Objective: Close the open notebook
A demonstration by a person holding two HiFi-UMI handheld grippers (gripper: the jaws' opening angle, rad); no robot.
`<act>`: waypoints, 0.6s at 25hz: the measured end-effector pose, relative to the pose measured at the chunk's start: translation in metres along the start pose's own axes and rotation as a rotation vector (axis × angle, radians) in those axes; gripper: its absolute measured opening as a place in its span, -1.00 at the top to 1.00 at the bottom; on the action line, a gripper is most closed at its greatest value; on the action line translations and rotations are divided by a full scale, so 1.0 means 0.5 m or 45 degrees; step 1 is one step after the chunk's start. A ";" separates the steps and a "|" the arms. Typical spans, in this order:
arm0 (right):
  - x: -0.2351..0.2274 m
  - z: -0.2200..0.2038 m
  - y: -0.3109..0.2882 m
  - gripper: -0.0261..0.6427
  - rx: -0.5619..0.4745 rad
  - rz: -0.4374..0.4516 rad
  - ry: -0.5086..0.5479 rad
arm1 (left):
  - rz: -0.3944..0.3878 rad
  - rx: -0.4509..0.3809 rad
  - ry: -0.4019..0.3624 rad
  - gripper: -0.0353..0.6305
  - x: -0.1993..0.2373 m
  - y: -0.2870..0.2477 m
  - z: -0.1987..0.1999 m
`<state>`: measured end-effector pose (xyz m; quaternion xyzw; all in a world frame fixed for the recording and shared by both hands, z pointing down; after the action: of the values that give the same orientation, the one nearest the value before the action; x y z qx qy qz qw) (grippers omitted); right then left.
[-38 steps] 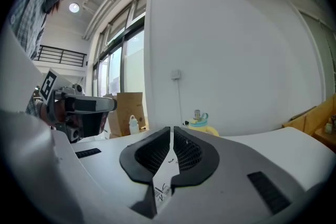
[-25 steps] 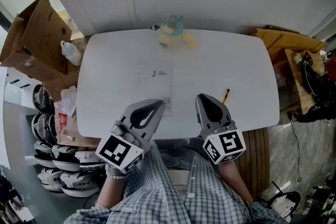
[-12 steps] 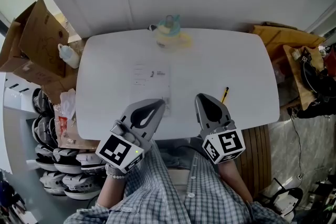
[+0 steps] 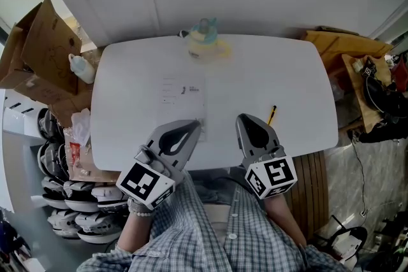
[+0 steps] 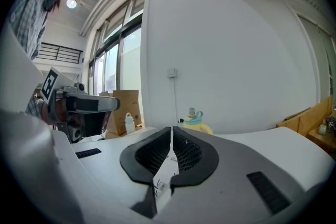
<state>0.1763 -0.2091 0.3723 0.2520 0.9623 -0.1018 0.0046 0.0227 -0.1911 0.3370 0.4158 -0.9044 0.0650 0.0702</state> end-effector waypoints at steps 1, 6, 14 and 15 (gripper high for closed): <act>0.000 -0.001 0.000 0.83 0.005 0.000 0.002 | -0.001 -0.001 0.000 0.88 0.000 0.000 0.000; 0.002 -0.005 -0.002 0.83 0.018 0.003 0.005 | -0.006 0.004 0.004 0.88 0.000 -0.001 -0.001; -0.001 -0.010 -0.001 0.83 0.029 0.003 0.000 | -0.014 0.005 0.006 0.88 -0.002 -0.006 -0.004; 0.000 -0.011 -0.001 0.83 0.030 0.004 -0.001 | -0.015 0.005 0.007 0.88 -0.002 -0.006 -0.004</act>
<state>0.1764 -0.2087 0.3777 0.2537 0.9606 -0.1134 0.0021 0.0256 -0.1918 0.3389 0.4209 -0.9017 0.0674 0.0721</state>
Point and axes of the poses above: the fingertips, and each gripper's own axes: y backward along the fingers, x to its left, z out of its top, the point moved 4 cm from there along y, backward along the fingers, and after that the axes turned 1 degree about -x, right-handed, at the moved point
